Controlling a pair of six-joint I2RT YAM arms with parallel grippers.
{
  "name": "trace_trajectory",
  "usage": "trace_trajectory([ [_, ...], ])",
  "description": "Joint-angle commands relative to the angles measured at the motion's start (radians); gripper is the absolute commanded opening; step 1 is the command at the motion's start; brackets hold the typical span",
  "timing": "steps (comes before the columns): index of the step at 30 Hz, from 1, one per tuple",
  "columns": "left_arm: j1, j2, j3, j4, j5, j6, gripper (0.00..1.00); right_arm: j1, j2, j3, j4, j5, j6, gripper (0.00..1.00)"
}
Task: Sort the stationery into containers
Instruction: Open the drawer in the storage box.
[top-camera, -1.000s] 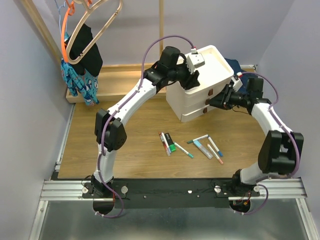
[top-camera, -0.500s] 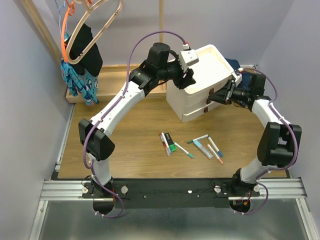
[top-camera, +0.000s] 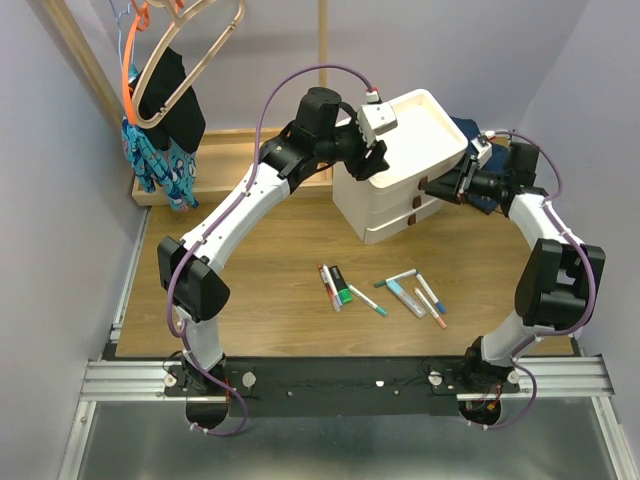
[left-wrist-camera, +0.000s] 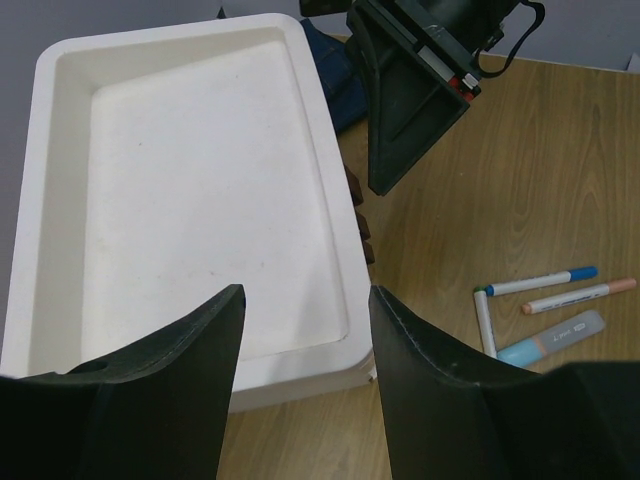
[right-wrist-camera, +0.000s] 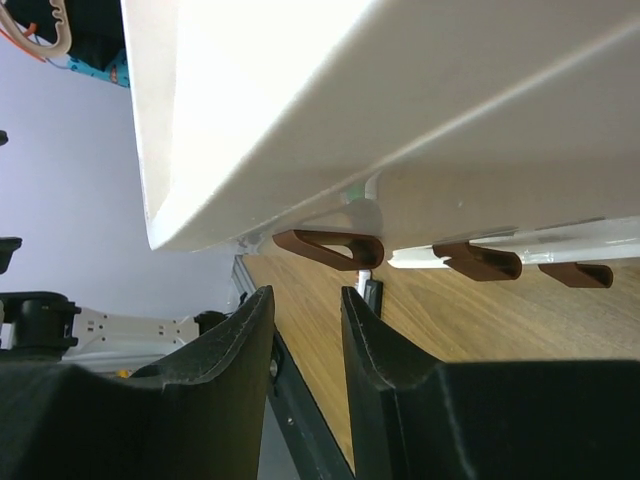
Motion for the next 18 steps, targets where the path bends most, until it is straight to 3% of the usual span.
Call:
trace_trajectory([
  [1,-0.002,0.016,0.03,-0.003,-0.012,0.004,0.62,-0.002,-0.003,-0.028,0.029,0.018,0.035,0.42],
  [11,-0.002,0.016,0.029,-0.003,-0.02,0.01,0.62,-0.002,-0.023,-0.104,0.149,0.081,0.142,0.43],
  [18,-0.002,0.019,0.027,0.001,-0.018,0.007,0.62,-0.002,-0.019,-0.118,0.253,0.082,0.197,0.39],
])
